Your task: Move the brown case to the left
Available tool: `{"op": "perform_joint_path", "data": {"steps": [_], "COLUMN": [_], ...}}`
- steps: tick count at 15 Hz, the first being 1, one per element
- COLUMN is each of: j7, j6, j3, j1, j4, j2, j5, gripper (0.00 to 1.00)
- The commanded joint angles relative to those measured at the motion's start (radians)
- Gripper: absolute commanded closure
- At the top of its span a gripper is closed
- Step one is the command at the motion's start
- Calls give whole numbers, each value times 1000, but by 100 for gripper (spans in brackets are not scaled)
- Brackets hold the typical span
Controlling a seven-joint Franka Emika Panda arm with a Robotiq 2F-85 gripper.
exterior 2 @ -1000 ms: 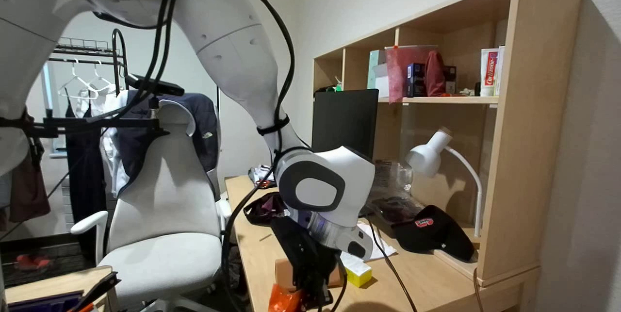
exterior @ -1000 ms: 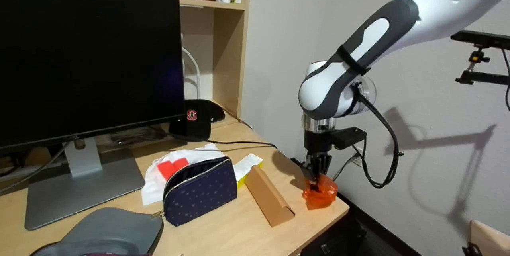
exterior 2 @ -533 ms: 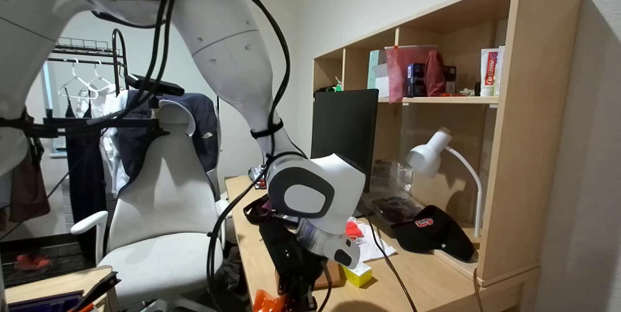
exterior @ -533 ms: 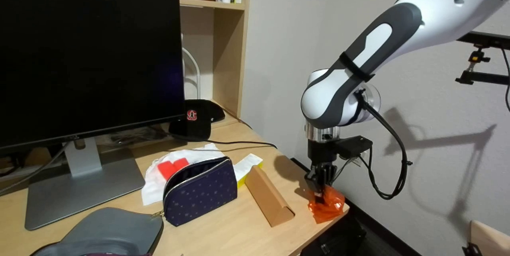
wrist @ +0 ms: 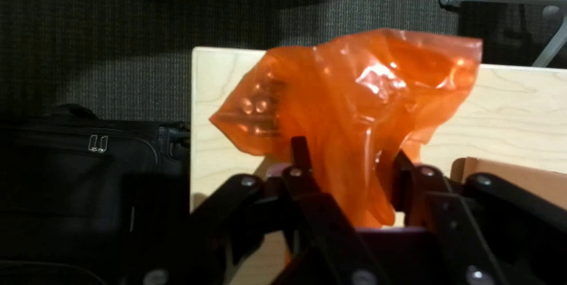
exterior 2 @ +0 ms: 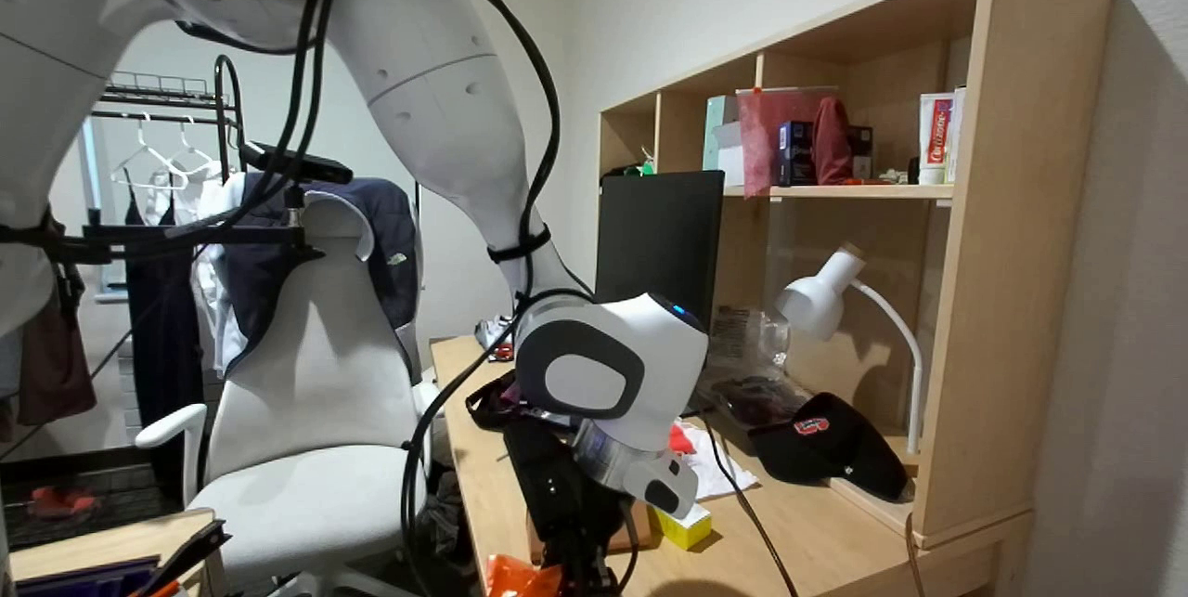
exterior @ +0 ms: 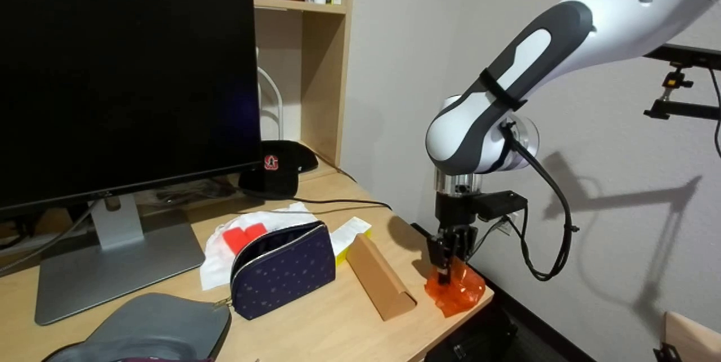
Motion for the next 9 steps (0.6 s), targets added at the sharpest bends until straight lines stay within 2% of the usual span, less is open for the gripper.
{"op": "perform_joint_path", "data": {"steps": [1,5,9], "j7": [-50,-37,-23], "j6": [-21,-19,-11], "j3": [-8,-30,-55], "j1": [-6,4,18], "j4": [-6,-48,-101], "j2": [-28,-95,-191], "j5": [10,-7,-33], "gripper": [26,2,0]}}
